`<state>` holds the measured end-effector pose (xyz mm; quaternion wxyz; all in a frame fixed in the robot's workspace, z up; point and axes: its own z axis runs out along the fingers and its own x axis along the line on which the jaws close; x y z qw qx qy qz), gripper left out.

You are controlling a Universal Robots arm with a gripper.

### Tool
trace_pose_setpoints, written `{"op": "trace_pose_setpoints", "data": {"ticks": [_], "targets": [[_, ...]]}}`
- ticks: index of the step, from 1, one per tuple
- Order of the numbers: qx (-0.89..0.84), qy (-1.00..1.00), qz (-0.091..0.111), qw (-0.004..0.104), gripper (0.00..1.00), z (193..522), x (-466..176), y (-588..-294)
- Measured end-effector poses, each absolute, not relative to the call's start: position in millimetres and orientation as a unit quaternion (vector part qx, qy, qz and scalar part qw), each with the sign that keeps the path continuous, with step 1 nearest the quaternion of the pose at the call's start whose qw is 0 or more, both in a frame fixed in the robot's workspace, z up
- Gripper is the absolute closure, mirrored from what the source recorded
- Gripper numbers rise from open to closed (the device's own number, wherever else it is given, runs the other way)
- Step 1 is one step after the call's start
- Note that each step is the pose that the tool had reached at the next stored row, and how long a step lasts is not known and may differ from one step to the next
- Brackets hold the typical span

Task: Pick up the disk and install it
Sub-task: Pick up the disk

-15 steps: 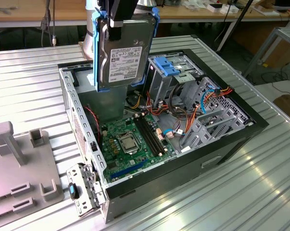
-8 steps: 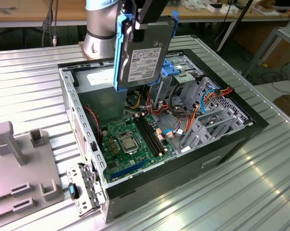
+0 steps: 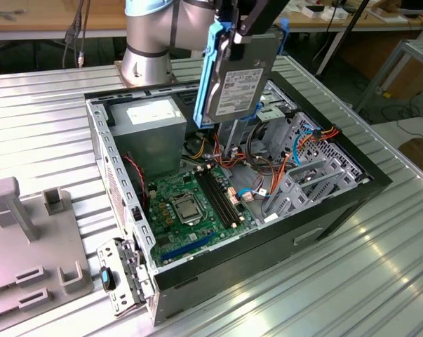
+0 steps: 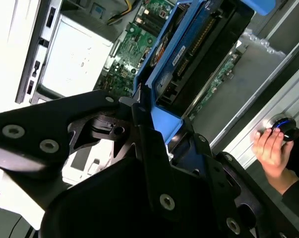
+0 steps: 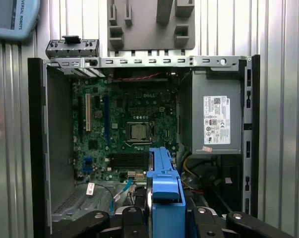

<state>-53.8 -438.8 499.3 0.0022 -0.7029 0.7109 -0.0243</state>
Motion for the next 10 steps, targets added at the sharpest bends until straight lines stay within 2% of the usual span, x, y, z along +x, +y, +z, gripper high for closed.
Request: {"op": "trace_pose_setpoints", "data": {"ticks": [10], "targets": [[-0.703,0.711,-0.024,0.002,0.63,499,-33,-439]]}}
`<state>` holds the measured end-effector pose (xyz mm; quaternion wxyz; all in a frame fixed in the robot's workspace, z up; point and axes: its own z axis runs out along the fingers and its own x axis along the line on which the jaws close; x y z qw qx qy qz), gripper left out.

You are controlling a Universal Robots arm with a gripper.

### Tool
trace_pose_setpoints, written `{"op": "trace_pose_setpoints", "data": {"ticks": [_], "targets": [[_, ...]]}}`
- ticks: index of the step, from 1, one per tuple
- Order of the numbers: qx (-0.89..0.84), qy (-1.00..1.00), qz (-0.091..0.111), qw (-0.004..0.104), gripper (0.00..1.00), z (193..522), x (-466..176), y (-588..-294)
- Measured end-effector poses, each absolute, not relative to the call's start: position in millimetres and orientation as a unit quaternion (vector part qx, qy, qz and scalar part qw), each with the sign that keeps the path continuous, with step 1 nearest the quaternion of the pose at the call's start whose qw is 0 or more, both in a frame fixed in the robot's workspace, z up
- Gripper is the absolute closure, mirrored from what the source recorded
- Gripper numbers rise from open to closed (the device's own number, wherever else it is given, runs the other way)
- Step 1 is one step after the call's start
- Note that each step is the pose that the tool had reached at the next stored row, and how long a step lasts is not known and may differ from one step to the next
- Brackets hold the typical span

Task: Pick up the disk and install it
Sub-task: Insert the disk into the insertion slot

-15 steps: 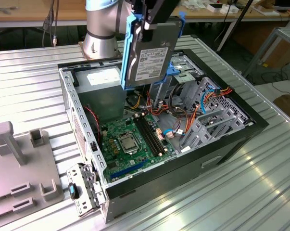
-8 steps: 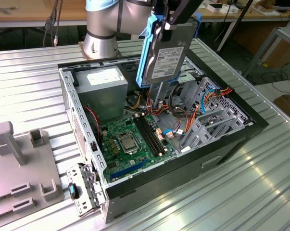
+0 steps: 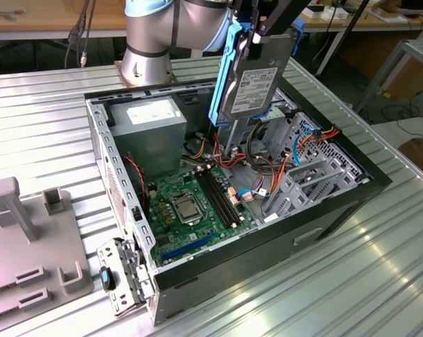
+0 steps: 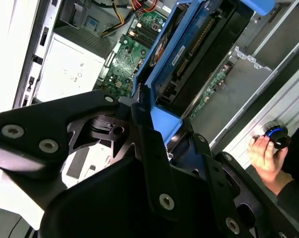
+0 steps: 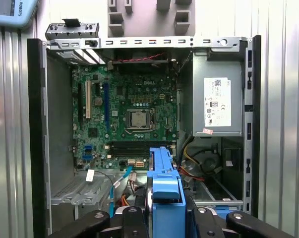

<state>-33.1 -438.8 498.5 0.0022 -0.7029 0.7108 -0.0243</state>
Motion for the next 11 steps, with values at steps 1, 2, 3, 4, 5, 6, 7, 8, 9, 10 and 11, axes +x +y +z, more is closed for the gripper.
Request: {"op": "trace_pose_setpoints", "data": {"ticks": [1,2,3,4,5,6,7,8,9,10,11], "targets": [[-0.703,0.711,-0.024,0.002,0.63,498.5,-33.0,-438.8],[-0.703,0.711,-0.024,0.002,0.63,498.5,-33.0,-438.8],[-0.703,0.711,-0.024,0.002,0.63,498.5,-32.9,-438.8],[-0.703,0.711,-0.024,0.002,0.63,498.6,-32.9,-438.8],[-0.703,0.711,-0.024,0.002,0.63,498.5,-32.9,-438.8],[-0.703,0.711,-0.024,0.002,0.63,498.5,-32.9,-438.8],[-0.703,0.711,-0.024,0.002,0.63,498.5,-32.9,-438.8],[-0.703,0.711,-0.024,0.002,0.63,498.6,-32.9,-438.8],[-0.703,0.711,-0.024,0.002,0.63,498.5,-32.9,-438.8],[-0.703,0.711,-0.024,0.002,0.63,498.6,-32.8,-438.8],[-0.703,0.711,-0.024,0.002,0.63,498.5,-32.8,-438.8]]}}
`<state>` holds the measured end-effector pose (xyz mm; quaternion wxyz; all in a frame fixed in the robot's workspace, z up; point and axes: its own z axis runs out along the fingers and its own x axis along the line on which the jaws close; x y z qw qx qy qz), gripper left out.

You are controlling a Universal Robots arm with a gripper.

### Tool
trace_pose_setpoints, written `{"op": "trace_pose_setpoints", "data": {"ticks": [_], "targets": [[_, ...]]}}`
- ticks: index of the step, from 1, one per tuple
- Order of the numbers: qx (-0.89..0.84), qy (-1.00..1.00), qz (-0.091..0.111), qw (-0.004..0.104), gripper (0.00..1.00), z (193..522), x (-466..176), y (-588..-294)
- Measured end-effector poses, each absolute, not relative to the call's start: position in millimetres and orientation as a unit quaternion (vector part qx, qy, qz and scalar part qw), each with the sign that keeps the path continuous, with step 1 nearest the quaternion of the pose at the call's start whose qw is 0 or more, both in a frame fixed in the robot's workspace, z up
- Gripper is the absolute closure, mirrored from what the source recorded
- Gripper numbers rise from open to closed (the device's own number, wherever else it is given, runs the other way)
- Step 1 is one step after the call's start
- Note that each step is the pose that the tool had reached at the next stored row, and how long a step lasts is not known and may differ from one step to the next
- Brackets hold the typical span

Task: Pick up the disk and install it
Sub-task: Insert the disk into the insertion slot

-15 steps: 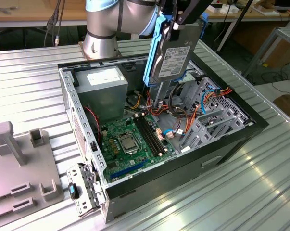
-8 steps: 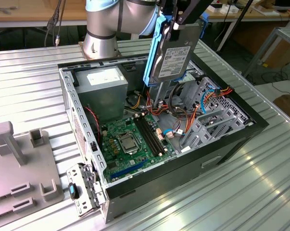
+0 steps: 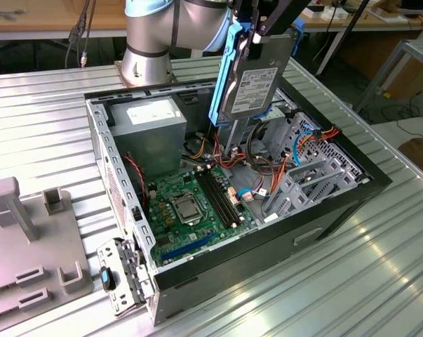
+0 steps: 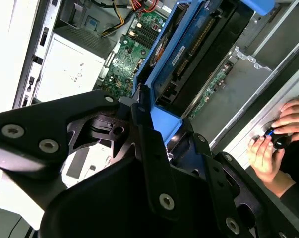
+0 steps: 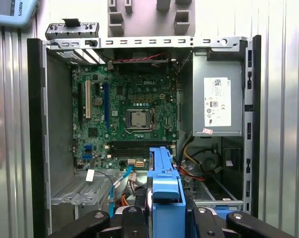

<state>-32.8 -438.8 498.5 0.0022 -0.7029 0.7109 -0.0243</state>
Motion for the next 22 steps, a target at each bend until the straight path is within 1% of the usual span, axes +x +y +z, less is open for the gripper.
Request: {"op": "trace_pose_setpoints", "data": {"ticks": [14,22], "targets": [[-0.703,0.711,-0.024,0.002,0.63,498,-32,-471],[-0.703,0.711,-0.024,0.002,0.63,497,-21,-475]]}}
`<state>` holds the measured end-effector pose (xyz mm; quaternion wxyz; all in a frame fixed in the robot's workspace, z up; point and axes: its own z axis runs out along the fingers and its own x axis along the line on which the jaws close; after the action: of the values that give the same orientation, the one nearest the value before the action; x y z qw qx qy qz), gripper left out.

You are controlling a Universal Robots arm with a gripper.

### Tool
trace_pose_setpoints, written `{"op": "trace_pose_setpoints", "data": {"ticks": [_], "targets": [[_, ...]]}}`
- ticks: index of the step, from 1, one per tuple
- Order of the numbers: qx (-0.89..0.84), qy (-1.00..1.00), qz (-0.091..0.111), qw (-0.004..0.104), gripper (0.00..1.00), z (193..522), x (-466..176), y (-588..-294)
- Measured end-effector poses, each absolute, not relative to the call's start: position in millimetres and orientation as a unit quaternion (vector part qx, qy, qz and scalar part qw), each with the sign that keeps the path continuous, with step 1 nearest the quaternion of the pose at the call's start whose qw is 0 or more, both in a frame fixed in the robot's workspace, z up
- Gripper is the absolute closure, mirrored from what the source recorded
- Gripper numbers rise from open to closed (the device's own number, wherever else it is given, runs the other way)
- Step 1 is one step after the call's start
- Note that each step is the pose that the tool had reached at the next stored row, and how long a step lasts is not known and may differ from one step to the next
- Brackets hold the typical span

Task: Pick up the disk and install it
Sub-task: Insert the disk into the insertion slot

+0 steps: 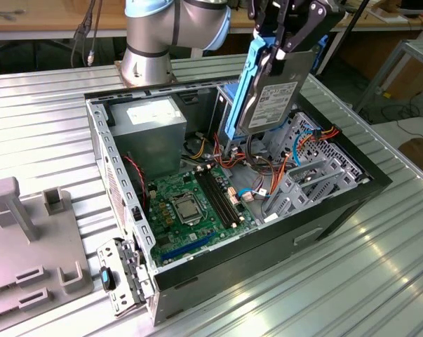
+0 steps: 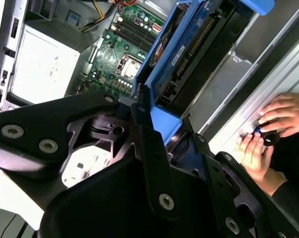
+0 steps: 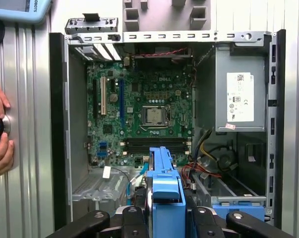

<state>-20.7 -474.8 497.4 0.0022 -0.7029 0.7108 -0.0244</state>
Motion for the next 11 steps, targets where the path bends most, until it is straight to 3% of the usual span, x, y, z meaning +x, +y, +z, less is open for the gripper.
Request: {"op": "trace_pose_setpoints", "data": {"ticks": [11], "targets": [[-0.703,0.711,-0.024,0.002,0.63,496,-2,-488]]}}
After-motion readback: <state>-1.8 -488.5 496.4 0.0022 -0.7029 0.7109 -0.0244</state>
